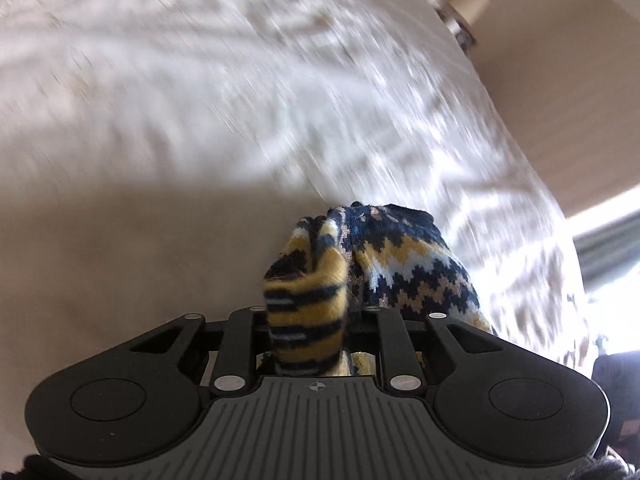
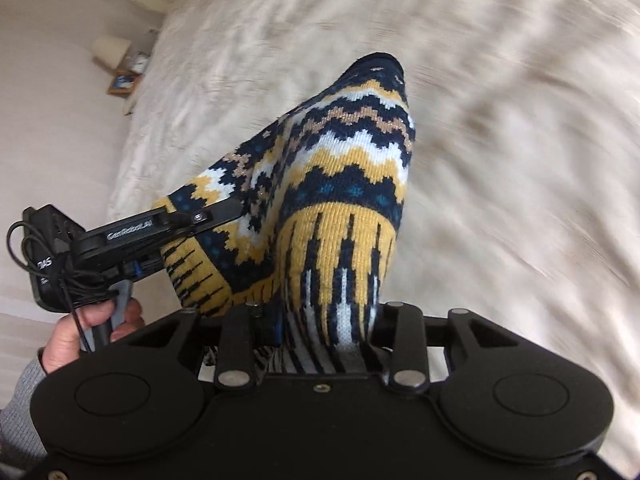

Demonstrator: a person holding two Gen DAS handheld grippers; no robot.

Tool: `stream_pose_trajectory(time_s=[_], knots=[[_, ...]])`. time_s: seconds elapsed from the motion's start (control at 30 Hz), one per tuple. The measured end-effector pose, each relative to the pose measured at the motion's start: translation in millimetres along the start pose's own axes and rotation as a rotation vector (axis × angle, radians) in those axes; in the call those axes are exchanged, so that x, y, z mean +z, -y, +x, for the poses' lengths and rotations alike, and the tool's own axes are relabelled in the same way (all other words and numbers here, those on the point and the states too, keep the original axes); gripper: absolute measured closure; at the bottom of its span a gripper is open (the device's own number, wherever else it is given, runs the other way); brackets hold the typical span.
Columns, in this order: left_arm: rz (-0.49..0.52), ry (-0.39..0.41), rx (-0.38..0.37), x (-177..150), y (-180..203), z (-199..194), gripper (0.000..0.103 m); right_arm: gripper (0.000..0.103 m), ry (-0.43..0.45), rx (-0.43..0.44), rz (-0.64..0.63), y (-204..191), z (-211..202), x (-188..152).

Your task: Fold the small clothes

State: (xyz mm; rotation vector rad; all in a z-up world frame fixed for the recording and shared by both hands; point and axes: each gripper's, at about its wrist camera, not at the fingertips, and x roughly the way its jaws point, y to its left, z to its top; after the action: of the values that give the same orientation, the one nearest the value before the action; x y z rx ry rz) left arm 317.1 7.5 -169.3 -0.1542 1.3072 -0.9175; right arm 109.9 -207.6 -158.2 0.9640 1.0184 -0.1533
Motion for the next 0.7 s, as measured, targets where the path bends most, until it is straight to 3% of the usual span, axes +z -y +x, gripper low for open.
stream_pose_trajectory(time_s=[0.13,0.17,0.3,0.4,0.5,0.67,0.7], knots=[[0.022,-0.030,0.022,-28,24,27,0.082,0.054,-0.009,-0.041,0.053,49,-15,-19],[0.038,-0.022,0.060,-31,28,35,0.076,0.052,-0.008,-0.045,0.068,60,-15,-21],[0.042,-0.009,0.185,-32,24,54,0.052,0.024,-0.040,-0.121,0.009,78,-8,-17],[0.046,0.007,0.204,-28,20,52,0.051,0.024,-0.057,-0.091,-0.052,75,-15,-13],[0.063,0.034,0.273,-28,24,40,0.050,0.024,-0.056,-0.069,-0.107,73,-36,-11],[0.090,0.121,0.411,-32,38,-2,0.052,0.024,0.072,-0.037,-0.216,61,-75,-3],[0.108,0.145,0.422,-36,45,-12,0.052,0.032,0.111,-0.039,-0.245,56,-80,-2]])
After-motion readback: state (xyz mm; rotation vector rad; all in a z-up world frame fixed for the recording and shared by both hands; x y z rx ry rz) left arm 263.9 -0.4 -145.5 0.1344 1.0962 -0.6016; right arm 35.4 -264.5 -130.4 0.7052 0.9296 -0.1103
